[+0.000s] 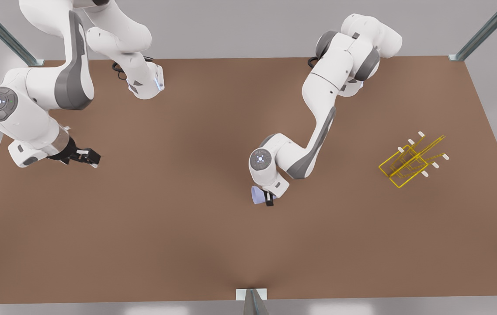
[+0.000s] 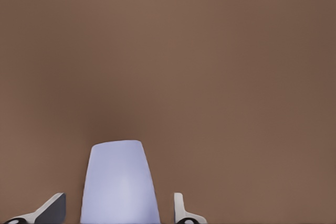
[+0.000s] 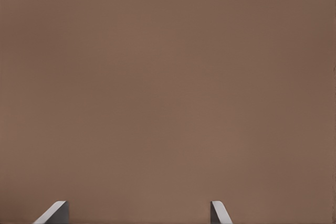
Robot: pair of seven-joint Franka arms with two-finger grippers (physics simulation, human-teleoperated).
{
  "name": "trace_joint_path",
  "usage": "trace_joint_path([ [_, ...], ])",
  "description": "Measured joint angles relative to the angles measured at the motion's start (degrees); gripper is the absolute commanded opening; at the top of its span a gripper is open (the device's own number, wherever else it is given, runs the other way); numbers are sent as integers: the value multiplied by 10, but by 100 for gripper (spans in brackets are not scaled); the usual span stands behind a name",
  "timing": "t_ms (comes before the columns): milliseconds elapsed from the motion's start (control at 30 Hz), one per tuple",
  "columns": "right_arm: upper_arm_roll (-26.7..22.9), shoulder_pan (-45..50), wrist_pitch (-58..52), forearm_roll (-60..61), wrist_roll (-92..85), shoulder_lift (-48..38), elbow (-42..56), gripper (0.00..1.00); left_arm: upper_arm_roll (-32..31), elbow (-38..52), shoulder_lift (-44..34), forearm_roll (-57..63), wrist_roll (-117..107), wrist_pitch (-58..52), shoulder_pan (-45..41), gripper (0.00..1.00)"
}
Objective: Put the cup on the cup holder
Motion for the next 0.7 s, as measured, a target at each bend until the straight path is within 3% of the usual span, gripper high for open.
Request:
trace_joint_path([
  [700,1,1,0,1,-74,9,13,100,1,1,49,23,-61,36,0,100],
])
